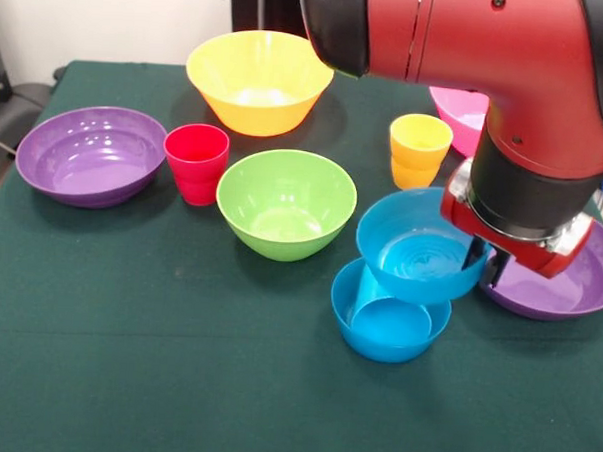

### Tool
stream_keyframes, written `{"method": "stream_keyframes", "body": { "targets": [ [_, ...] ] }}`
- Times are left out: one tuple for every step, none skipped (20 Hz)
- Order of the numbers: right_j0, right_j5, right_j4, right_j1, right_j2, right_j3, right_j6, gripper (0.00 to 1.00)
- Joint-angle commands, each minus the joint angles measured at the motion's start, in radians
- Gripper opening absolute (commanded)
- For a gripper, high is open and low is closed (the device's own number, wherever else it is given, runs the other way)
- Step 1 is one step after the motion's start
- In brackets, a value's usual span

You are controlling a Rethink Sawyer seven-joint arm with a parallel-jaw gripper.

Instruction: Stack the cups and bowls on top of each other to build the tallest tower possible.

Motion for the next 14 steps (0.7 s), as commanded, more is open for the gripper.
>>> {"method": "stream_keyframes", "body": {
  "targets": [
    [-0.014,-0.085,-0.011,0.017,0.061,-0.022,0.128,0.00],
    [-0.016,-0.106,-0.016,0.022,0.062,-0.027,0.118,0.00],
    [-0.016,-0.118,-0.018,0.019,0.064,-0.024,0.109,0.00],
    [-0.023,-0.134,-0.022,0.033,0.062,-0.049,0.095,0.00],
    [-0.024,-0.146,-0.025,0.032,0.062,-0.050,0.086,0.00],
    [-0.028,-0.158,-0.030,0.035,0.059,-0.062,0.071,0.00],
    [-0.032,-0.169,-0.036,0.038,0.055,-0.074,0.057,0.00],
    [-0.038,-0.179,-0.041,0.045,0.051,-0.091,0.039,0.00],
    [-0.039,-0.193,-0.046,0.041,0.050,-0.088,0.029,0.00],
    [-0.042,-0.220,-0.055,0.029,0.054,-0.070,0.008,0.00],
    [-0.045,-0.228,-0.058,0.034,0.052,-0.078,0.001,0.00],
    [-0.053,-0.231,-0.058,0.034,0.056,-0.080,-0.017,0.00],
    [-0.055,-0.238,-0.059,0.025,0.061,-0.066,-0.028,0.00],
    [-0.058,-0.245,-0.060,0.016,0.066,-0.051,-0.040,0.00]
  ]
}}
